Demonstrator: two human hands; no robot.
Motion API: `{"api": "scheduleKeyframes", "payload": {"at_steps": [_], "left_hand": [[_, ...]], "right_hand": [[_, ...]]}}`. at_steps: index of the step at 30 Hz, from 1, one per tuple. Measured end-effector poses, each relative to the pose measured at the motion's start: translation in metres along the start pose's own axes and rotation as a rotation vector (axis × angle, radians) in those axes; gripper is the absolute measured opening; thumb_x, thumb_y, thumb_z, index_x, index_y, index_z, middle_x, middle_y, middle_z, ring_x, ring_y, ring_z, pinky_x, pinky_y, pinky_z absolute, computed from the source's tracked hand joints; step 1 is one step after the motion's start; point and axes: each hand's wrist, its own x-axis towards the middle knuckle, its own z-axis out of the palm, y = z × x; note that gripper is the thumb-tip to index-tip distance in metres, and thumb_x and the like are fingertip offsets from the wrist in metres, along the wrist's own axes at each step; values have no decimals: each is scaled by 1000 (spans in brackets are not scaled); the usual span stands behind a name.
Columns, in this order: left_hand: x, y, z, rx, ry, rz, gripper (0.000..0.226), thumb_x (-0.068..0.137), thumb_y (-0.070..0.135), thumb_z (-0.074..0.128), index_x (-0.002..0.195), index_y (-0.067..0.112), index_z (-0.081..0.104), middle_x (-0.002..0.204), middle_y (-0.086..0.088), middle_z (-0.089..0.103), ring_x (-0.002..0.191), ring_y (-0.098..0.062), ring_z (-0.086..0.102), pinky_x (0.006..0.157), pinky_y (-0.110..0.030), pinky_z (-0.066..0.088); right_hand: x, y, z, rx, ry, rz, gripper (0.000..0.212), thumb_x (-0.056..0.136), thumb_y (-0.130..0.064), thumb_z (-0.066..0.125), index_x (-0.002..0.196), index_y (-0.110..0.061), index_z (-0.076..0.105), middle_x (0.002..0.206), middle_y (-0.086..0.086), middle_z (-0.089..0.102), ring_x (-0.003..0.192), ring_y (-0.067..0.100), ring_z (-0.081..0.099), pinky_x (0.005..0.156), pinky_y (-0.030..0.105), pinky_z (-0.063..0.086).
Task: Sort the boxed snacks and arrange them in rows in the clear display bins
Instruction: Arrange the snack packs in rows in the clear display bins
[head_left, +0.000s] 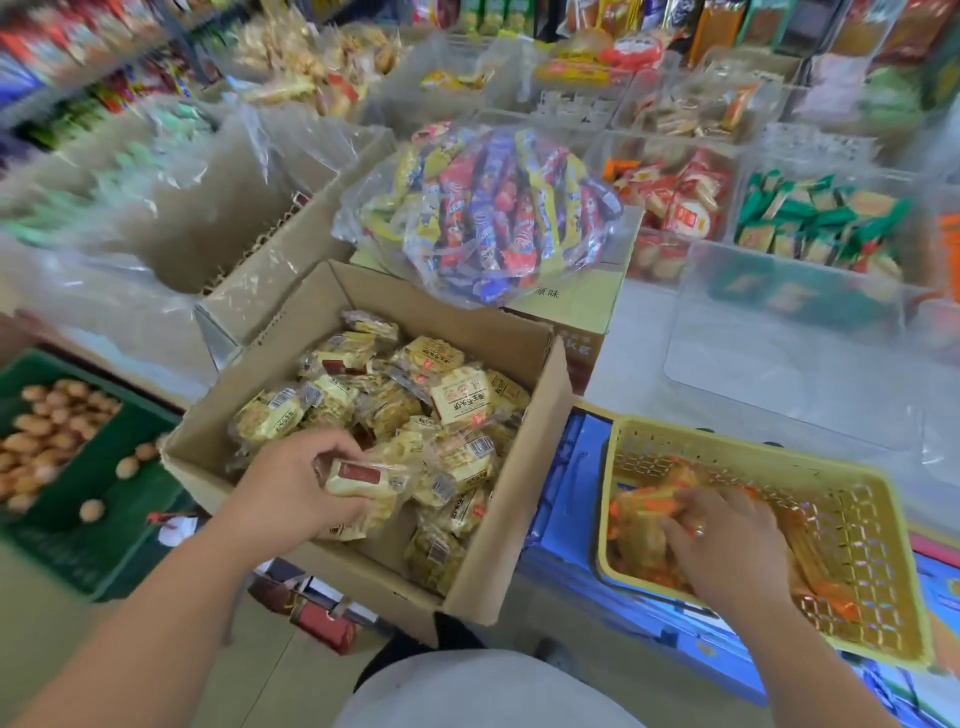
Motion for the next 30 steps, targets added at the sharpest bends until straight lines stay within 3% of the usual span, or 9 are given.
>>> {"api": "scheduleKeyframes", "payload": {"at_steps": [5,8,11,13,15,19,25,27,30], "left_hand": [[1,20,-11,-350,22,-99,46,58,22,100,91,38,73,86,12,74,69,-8,70,53,-21,52],[7,41,-12,-705,-52,-137,53,40,29,104,83,33,74,85,6,75,71,-16,72,50,-23,53],[17,54,1,-1074,-243,-191,74,19,30,107,86,22,75,96,-9,75,87,-32,73,68,-41,64],[26,61,12,-1219,-354,-239,80,16,26,107,90,20,78,105,-17,75,93,-35,74,72,-46,65],[32,65,23,-1355,-415,-275,85,19,20,107,100,19,79,110,-20,75,96,-35,75,71,-45,64],[40,68,42,-1520,-439,-358,93,44,8,95,131,15,63,125,-23,71,106,-38,73,77,-49,63],[36,87,74,-1554,-437,-439,57,59,0,86,111,23,78,127,-22,71,112,-41,71,82,-55,63],[36,98,80,-1565,-408,-457,48,70,-2,81,110,24,79,126,-21,71,109,-39,72,80,-53,63],[33,118,86,-1534,-390,-441,60,61,1,87,115,25,77,127,-20,71,108,-41,72,76,-51,63]], "right_hand": [[-12,-42,-18,253,65,-168,25,84,-32,78,108,-29,72,116,-3,64,115,26,53,98,42,42],[-23,-83,-38,640,-167,-130,27,86,-46,73,111,-43,66,116,-25,63,113,5,59,98,33,49],[-32,-118,-55,895,-376,-165,48,76,-68,70,121,-55,59,123,-35,61,118,-10,56,89,14,48],[-34,-134,-58,994,-473,-183,58,74,-68,66,129,-56,54,129,-27,62,123,-4,56,94,17,48],[-35,-145,-58,1111,-551,-141,69,78,-61,69,141,-41,50,133,-11,65,123,14,62,103,34,48],[-33,-150,-59,1228,-550,-55,54,87,-41,72,136,-24,55,125,3,70,110,28,70,95,39,56],[-25,-134,-55,1320,-597,-13,54,82,-33,82,127,-19,56,120,4,72,109,26,71,83,32,60],[-14,-127,-59,1382,-677,-8,56,84,-35,80,131,-22,54,124,6,71,112,28,70,84,36,60],[7,-112,-66,1461,-740,35,52,89,-39,73,135,-25,53,128,8,69,115,30,68,87,50,59]]}}
